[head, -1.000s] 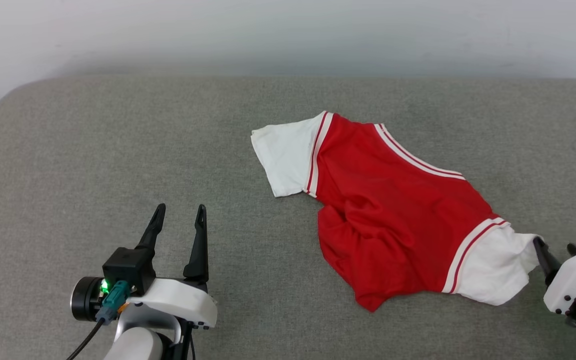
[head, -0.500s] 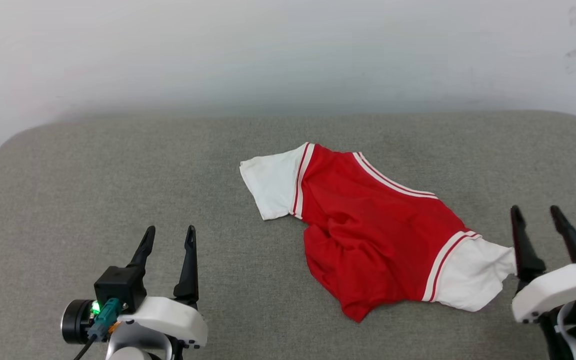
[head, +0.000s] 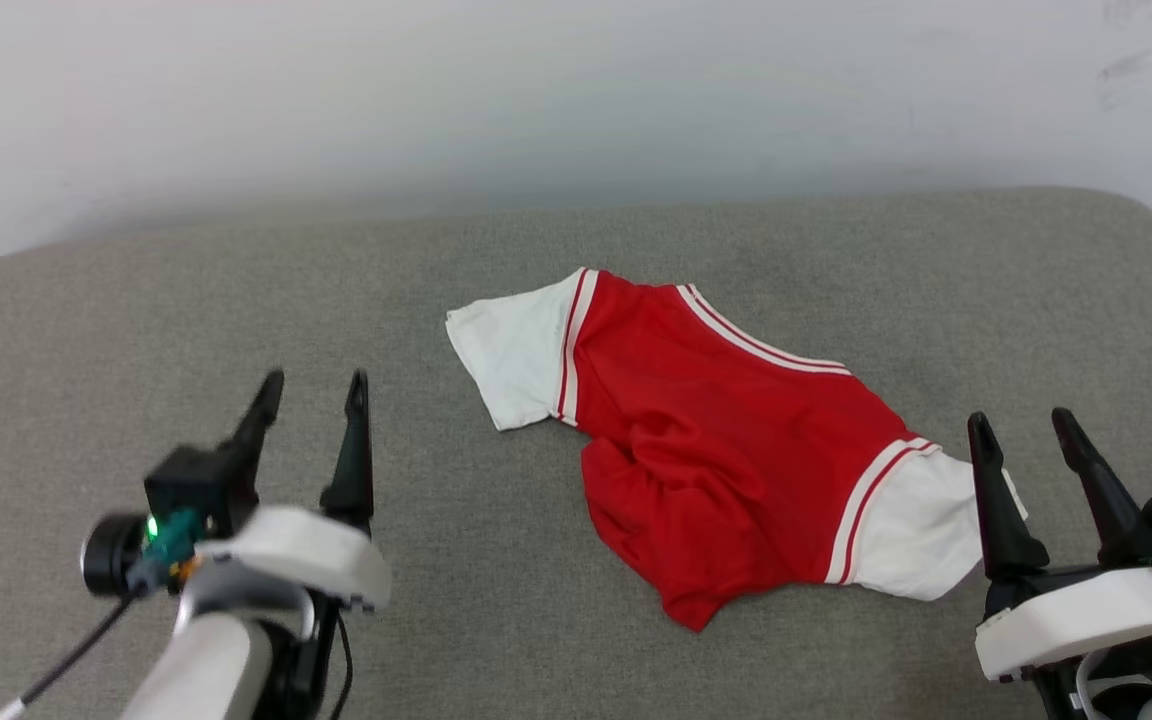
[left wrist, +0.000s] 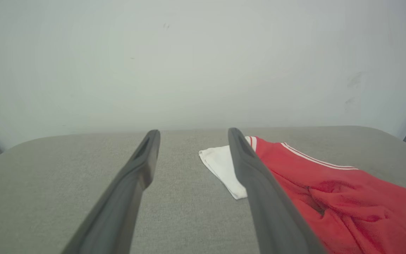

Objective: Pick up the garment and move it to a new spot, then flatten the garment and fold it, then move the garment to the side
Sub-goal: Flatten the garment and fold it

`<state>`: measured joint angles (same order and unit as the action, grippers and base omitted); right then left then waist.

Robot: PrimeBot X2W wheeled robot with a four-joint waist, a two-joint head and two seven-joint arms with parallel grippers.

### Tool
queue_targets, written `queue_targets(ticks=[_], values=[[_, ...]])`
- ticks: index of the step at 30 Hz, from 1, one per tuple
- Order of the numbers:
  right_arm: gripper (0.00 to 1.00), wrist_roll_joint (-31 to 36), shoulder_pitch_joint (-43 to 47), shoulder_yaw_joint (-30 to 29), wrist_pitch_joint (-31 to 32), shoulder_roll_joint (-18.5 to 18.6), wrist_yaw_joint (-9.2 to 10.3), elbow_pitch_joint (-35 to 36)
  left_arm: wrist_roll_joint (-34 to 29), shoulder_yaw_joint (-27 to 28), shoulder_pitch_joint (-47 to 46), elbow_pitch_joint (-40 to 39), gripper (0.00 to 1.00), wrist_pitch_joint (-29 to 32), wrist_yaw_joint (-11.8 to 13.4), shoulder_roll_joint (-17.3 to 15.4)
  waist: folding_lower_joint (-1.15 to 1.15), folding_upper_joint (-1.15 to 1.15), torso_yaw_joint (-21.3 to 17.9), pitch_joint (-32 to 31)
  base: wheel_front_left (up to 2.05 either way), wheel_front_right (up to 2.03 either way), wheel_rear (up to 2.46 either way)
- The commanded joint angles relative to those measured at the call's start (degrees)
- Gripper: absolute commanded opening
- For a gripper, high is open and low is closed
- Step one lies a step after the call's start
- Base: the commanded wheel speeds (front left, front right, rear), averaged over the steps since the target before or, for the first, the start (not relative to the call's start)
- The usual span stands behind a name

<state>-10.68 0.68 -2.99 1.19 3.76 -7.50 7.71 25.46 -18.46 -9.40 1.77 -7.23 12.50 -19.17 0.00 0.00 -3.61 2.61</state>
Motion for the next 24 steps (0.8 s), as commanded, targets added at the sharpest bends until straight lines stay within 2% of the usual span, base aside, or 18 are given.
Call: queue_targets(ticks=[1,5,8,12,17,20,24], values=[[1.00,-0.1,-0.4,0.0,0.0,-0.3,0.02,1.1,-0.4,-0.1,-3.7,-0.7,1.00,1.2,-0.8,-0.7,0.00,0.00,-0.3,2.8,0.00,0.00,0.00],[1.00,0.0,-3.2,0.4,-0.1,-0.5,0.02,3.5,-1.0,-1.0,-15.3,-1.0,1.00,6.9,-3.8,-2.3,0.00,0.00,-0.9,8.1,0.00,0.00,0.00],[1.00,0.0,-5.3,1.0,-0.7,-0.6,0.02,4.2,-0.1,-2.0,-23.7,1.7,1.00,13.3,-6.5,-3.4,0.00,0.00,-2.0,11.5,0.00,0.00,0.00],[1.00,-0.3,-7.8,1.8,-1.4,-0.7,0.02,3.7,2.4,-3.9,-32.3,8.0,1.00,22.8,-11.1,-4.2,0.00,0.00,-4.0,14.8,0.00,0.00,0.00],[1.00,-0.5,-9.5,2.9,-2.2,-0.8,0.02,2.5,5.5,-7.0,-38.6,17.9,1.00,34.6,-16.2,-4.8,0.00,0.00,-6.1,17.3,0.00,0.00,0.00],[1.00,-0.9,-10.4,3.3,-2.9,-0.9,0.02,1.8,7.2,-8.9,-41.0,23.8,1.00,40.9,-18.0,-5.0,0.00,0.00,-7.1,18.5,0.00,0.00,0.00],[1.00,-1.6,-11.2,3.9,-3.9,-0.9,0.02,0.8,8.8,-11.3,-43.3,30.2,1.00,47.5,-19.1,-5.6,0.00,0.00,-8.4,20.0,0.00,0.00,0.00]])
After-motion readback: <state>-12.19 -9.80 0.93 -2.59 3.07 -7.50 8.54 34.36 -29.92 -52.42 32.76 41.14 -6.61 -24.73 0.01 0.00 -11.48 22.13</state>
